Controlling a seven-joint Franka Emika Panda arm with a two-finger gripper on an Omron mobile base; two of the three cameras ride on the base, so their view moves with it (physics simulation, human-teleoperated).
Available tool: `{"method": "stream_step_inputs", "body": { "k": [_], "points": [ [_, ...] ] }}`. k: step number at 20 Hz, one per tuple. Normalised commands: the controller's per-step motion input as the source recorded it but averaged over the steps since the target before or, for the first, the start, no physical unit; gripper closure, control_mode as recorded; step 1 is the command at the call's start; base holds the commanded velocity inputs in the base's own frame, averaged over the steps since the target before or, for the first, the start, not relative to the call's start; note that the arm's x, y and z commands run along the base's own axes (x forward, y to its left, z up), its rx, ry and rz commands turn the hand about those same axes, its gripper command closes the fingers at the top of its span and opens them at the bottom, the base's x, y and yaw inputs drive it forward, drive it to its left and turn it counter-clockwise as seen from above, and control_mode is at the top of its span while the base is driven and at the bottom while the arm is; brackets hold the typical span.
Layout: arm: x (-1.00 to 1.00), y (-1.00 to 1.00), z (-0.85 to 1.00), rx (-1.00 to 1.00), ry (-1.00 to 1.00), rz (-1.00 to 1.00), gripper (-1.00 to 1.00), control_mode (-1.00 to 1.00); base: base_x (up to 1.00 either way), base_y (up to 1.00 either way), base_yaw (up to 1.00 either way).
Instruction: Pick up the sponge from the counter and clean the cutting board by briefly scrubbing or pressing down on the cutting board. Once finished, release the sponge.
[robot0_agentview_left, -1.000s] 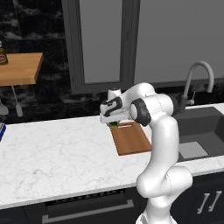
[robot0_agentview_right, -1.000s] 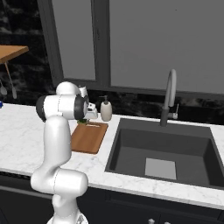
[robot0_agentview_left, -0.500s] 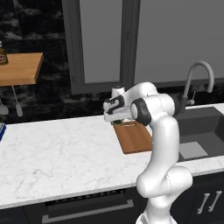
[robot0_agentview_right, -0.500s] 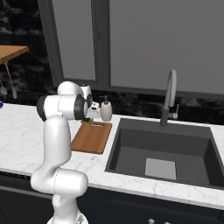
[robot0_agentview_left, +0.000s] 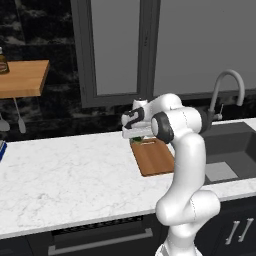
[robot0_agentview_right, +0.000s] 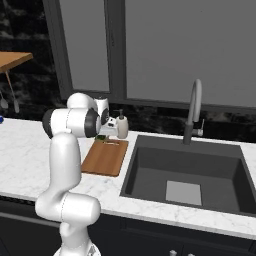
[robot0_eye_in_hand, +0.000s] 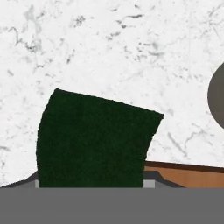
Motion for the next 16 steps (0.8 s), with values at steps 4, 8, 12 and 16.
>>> {"method": "stream_step_inputs", "body": {
  "k": [4, 8, 12, 16],
  "points": [
    [0.0, -0.1, -0.07, 0.0, 0.0, 0.01, 1.0, -1.0, 0.0, 0.0, 0.0],
    [0.0, -0.25, 0.0, 0.0, 0.0, 0.07, 1.0, -1.0, 0.0, 0.0, 0.0],
    [0.0, -0.32, 0.0, 0.0, 0.0, 0.13, 1.0, -1.0, 0.0, 0.0, 0.0],
    [0.0, -0.19, 0.0, 0.03, 0.01, 0.12, 1.0, -1.0, 0.0, 0.0, 0.0]
  ]
}}
